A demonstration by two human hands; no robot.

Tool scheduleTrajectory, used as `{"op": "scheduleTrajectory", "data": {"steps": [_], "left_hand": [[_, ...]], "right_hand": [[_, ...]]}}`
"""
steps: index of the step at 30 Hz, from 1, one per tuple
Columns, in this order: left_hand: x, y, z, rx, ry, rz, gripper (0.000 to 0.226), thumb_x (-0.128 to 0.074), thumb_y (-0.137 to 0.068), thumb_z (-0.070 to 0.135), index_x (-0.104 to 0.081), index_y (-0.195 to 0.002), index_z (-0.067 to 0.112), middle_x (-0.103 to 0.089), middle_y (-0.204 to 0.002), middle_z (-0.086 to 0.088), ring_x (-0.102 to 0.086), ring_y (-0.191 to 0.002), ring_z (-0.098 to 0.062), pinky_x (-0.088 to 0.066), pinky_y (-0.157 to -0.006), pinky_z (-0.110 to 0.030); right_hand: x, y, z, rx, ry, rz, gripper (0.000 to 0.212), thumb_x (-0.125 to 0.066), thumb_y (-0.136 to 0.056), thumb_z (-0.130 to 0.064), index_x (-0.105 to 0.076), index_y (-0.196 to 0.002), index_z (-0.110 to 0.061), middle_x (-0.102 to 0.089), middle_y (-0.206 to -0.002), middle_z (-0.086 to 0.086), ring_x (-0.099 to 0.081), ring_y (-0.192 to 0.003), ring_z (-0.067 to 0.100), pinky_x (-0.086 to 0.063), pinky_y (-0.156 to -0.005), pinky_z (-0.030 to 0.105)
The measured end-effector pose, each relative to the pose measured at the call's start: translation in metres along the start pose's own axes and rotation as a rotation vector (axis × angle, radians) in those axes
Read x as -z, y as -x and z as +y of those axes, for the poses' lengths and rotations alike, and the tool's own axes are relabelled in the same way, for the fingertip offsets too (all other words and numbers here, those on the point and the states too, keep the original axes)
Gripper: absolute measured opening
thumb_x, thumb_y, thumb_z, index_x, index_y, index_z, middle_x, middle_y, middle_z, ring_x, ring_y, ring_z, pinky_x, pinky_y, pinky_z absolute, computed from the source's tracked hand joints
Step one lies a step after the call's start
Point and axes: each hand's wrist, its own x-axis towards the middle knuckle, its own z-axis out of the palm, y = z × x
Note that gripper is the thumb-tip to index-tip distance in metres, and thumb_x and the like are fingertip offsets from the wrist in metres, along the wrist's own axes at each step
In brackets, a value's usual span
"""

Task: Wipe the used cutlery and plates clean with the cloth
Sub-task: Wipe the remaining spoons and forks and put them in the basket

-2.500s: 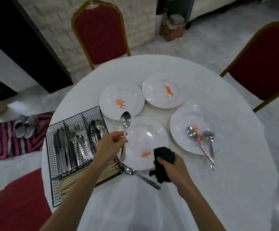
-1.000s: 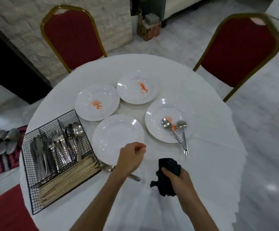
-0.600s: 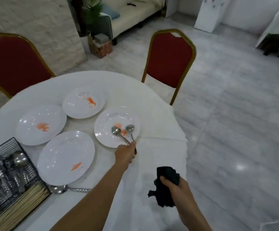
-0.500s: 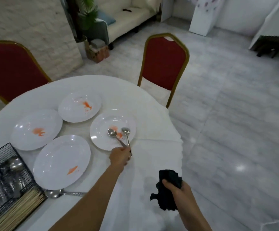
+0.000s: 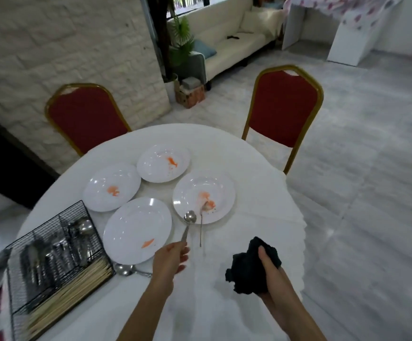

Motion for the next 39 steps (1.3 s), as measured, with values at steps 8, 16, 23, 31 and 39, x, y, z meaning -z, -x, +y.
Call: {"op": "scheduleTrajectory", "data": {"steps": [8,16,23,31,39], "left_hand": [[-0.029,0.097,-0.027,-0.296,-0.323,-0.252,0.014,-0.050,-0.097,0.012,-0.063,-0.092,0.014,-0.068,-0.064,0.000,-0.058,-0.052,-0.010,-0.052,-0.057,-0.027],[-0.009,0.109,-0.022,-0.327,-0.372,-0.305,0.014,-0.052,-0.100,0.017,-0.058,-0.087,0.014,-0.065,-0.059,0.002,-0.052,-0.051,-0.012,-0.046,-0.057,-0.020],[0.022,0.102,-0.003,-0.258,-0.386,-0.363,0.019,-0.057,-0.098,0.017,-0.064,-0.091,0.001,-0.068,-0.062,-0.001,-0.057,-0.059,-0.016,-0.049,-0.063,-0.024],[0.063,0.062,0.026,-0.333,-0.287,-0.002,0.020,-0.047,-0.102,0.012,-0.061,-0.092,0.003,-0.066,-0.060,-0.004,-0.060,-0.055,-0.012,-0.053,-0.059,-0.028],[0.067,0.062,0.019,-0.328,-0.347,-0.120,0.019,-0.046,-0.102,0.013,-0.057,-0.090,0.003,-0.066,-0.061,-0.008,-0.064,-0.059,-0.016,-0.059,-0.075,-0.041]], "right_hand": [[-0.064,-0.011,0.005,-0.185,-0.051,-0.124,0.042,-0.051,-0.104,-0.030,-0.061,-0.124,0.006,-0.074,-0.109,0.026,-0.073,-0.085,0.037,-0.056,-0.064,0.039],[-0.068,-0.034,-0.005,-0.121,-0.088,-0.053,0.018,-0.056,-0.100,-0.011,-0.066,-0.110,0.001,-0.070,-0.113,0.030,-0.068,-0.085,0.043,-0.054,-0.067,0.044],[-0.044,-0.039,-0.010,0.060,0.093,-0.058,0.017,-0.059,-0.096,0.003,-0.062,-0.112,0.009,-0.073,-0.106,0.031,-0.076,-0.085,0.041,-0.061,-0.062,0.045],[-0.056,-0.019,-0.020,0.133,1.075,-0.485,0.019,-0.077,-0.075,-0.020,-0.070,-0.093,-0.018,-0.074,-0.087,0.000,-0.073,-0.084,0.016,-0.057,-0.079,0.032],[-0.069,0.000,-0.006,0.063,0.999,-0.639,0.024,-0.080,-0.075,-0.011,-0.072,-0.096,-0.021,-0.072,-0.087,-0.007,-0.068,-0.081,0.006,-0.052,-0.074,0.016]]}}
